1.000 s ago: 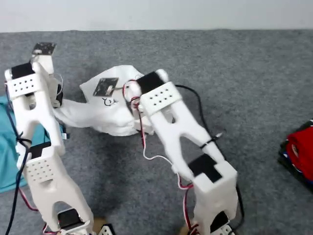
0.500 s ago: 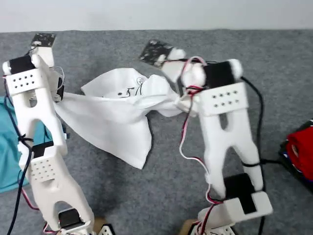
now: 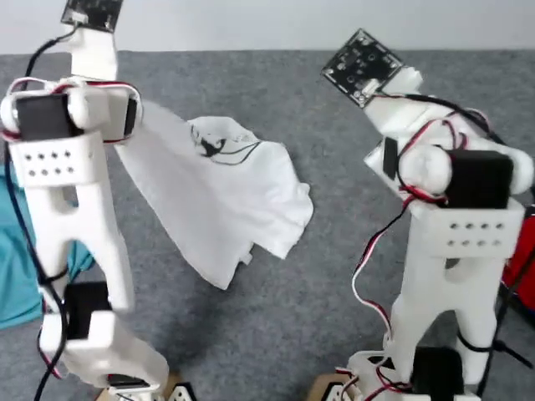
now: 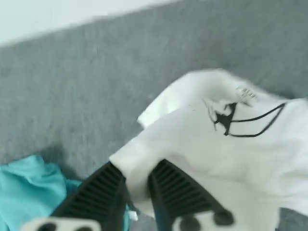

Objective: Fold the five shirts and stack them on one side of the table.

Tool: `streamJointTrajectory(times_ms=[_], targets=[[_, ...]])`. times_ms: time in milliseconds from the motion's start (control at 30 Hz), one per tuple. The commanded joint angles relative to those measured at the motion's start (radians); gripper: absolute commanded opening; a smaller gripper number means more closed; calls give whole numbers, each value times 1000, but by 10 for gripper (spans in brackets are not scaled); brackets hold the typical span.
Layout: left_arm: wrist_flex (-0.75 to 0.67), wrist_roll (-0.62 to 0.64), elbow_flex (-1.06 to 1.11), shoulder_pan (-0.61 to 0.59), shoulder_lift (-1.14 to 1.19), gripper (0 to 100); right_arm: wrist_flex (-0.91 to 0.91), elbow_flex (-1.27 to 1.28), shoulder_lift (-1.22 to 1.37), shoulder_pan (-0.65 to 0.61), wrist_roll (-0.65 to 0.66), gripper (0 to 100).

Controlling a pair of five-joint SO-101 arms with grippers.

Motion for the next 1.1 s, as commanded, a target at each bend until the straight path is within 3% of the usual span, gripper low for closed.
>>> streamJointTrajectory(times_ms=[0,267,467,567,733,1067], targets=[[18,15,-10,6,-66,2,28,-57,-38,7,-44,10],[-5,18,317,-54,-66,2,58,190,22,-226,-161,10],[-155,18,572,-132,-66,2,5,422,147,-392,-167,14],[-222,15,653,-153,-66,2,-28,470,228,-441,-160,79],[-310,14,733,-152,-66,2,-120,471,375,-478,-160,240],[-387,14,791,-150,-66,2,-360,470,585,-476,-158,304]])
